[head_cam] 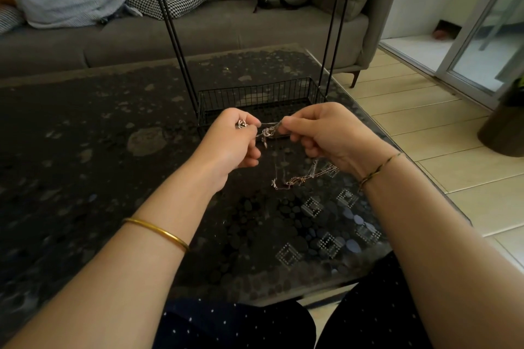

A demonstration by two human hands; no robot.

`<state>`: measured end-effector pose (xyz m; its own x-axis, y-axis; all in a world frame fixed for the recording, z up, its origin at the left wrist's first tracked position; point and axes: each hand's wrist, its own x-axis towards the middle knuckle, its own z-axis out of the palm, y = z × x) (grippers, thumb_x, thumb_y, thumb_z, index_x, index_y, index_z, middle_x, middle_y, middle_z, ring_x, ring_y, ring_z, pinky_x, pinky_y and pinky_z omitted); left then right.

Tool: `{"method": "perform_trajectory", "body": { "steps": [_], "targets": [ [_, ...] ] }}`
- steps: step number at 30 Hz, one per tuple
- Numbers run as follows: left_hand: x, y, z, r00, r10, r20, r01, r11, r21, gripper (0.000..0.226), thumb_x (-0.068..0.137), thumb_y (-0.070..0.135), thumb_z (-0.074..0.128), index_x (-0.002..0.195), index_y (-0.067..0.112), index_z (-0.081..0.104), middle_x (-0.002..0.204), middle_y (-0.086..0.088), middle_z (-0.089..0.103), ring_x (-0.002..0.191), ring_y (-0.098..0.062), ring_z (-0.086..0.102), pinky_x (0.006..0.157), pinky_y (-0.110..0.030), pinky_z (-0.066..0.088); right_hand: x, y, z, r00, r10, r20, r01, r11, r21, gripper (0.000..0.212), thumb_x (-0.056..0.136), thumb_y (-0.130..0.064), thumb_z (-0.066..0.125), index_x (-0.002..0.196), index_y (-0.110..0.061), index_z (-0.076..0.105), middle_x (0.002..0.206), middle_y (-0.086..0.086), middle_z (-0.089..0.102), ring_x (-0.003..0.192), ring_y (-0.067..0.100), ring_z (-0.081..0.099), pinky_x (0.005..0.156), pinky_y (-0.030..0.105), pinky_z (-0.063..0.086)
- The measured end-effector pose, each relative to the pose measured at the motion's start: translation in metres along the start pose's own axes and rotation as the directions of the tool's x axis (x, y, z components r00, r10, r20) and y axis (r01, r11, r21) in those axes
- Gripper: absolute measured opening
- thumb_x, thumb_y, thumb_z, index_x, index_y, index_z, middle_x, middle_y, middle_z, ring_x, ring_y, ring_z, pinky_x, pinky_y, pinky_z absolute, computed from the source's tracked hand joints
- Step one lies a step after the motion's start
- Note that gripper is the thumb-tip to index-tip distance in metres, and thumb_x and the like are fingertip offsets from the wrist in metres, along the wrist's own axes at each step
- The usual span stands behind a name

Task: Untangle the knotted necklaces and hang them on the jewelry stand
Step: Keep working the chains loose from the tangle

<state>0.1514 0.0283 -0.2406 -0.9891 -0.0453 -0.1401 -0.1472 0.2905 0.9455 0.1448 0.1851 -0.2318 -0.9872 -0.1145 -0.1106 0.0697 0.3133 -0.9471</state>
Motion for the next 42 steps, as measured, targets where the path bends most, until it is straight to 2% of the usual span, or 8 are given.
{"method": "perform_trajectory", "body": {
  "steps": [4,7,12,18,25,30,35,42],
  "targets": [
    [-0.002,0.001,0.000,0.999,-0.052,-0.010,0.052,0.998,-0.046,0.020,0.094,0.009,0.053,0.107,0.024,0.056,0.103,-0.003,0.059,0.088,-0.014,0.064,0.070,-0.030,0.057,-0.001,-0.002,0.001,1.000,-0.010,0.030,0.010,1.000,-0.003,0.023,0.094,-0.022,0.055,0.082,-0.009,0.070,0.060,-0.003,0.052,0.046,0.005,0.039,0.048,0.020,0.034],
    [-0.003,0.002,-0.002,0.996,0.077,-0.039,-0.076,0.997,0.035,0.019,0.090,0.013,0.061,0.105,0.025,0.063,0.105,0.004,0.061,0.098,-0.008,0.059,0.082,-0.028,0.052,-0.004,-0.005,0.001,0.997,0.007,0.079,-0.004,0.999,-0.037,0.025,0.096,-0.019,0.050,0.086,-0.007,0.069,0.062,-0.002,0.053,0.047,0.004,0.039,0.047,0.019,0.033],
    [-0.007,0.003,0.001,0.979,0.181,0.089,-0.187,0.980,0.067,0.014,0.086,0.015,0.069,0.097,0.022,0.069,0.095,0.006,0.070,0.086,0.000,0.064,0.066,-0.010,0.045,-0.008,-0.007,0.003,0.993,-0.033,0.114,0.043,0.995,-0.085,0.019,0.096,-0.012,0.049,0.091,-0.007,0.067,0.066,-0.002,0.055,0.051,0.005,0.043,0.047,0.017,0.037],
    [-0.007,0.002,-0.003,0.969,0.246,-0.006,-0.241,0.955,0.176,0.004,0.085,0.016,0.069,0.085,0.021,0.069,0.088,0.002,0.068,0.083,-0.008,0.063,0.073,-0.022,0.048,-0.009,-0.005,0.001,0.995,-0.088,0.041,0.093,0.985,-0.145,0.009,0.088,-0.010,0.060,0.085,-0.013,0.068,0.068,-0.001,0.059,0.055,0.005,0.048,0.049,0.014,0.042],
    [-0.007,0.004,-0.002,0.985,0.161,0.066,-0.170,0.970,0.175,0.012,0.093,0.020,0.058,0.085,0.023,0.066,0.088,0.005,0.067,0.083,-0.006,0.062,0.077,-0.024,0.049,-0.006,-0.004,0.001,0.975,-0.218,-0.034,0.204,0.949,-0.240,0.005,0.081,-0.011,0.070,0.080,-0.015,0.067,0.069,-0.003,0.060,0.057,0.004,0.051,0.050,0.011,0.044],
    [-0.009,0.006,-0.002,0.986,0.111,0.122,-0.126,0.984,0.126,0.011,0.095,0.018,0.055,0.090,0.022,0.065,0.088,0.007,0.071,0.087,-0.005,0.065,0.079,-0.026,0.050,-0.004,-0.002,0.002,0.984,-0.177,-0.026,0.170,0.968,-0.183,0.007,0.089,-0.013,0.062,0.086,-0.011,0.068,0.072,0.000,0.063,0.059,0.004,0.057,0.056,0.015,0.051],
    [-0.010,0.008,-0.002,0.968,0.232,0.098,-0.244,0.960,0.138,0.011,0.091,0.012,0.061,0.097,0.021,0.063,0.076,0.006,0.070,0.070,0.004,0.065,0.061,-0.009,0.047,-0.003,-0.003,0.003,0.989,-0.147,-0.032,0.142,0.981,-0.129,0.011,0.090,-0.013,0.059,0.083,-0.008,0.067,0.072,0.004,0.063,0.058,0.009,0.059,0.055,0.019,0.052],
    [-0.011,0.008,0.000,0.884,0.466,0.032,-0.423,0.770,0.477,0.007,0.088,0.018,0.063,0.085,0.024,0.064,0.077,0.008,0.065,0.075,-0.006,0.061,0.070,-0.027,0.052,-0.004,-0.004,0.004,0.995,-0.102,-0.016,0.100,0.992,-0.075,0.016,0.091,-0.015,0.059,0.087,-0.002,0.068,0.070,0.005,0.062,0.055,0.009,0.057,0.054,0.017,0.051]
  ]
}}
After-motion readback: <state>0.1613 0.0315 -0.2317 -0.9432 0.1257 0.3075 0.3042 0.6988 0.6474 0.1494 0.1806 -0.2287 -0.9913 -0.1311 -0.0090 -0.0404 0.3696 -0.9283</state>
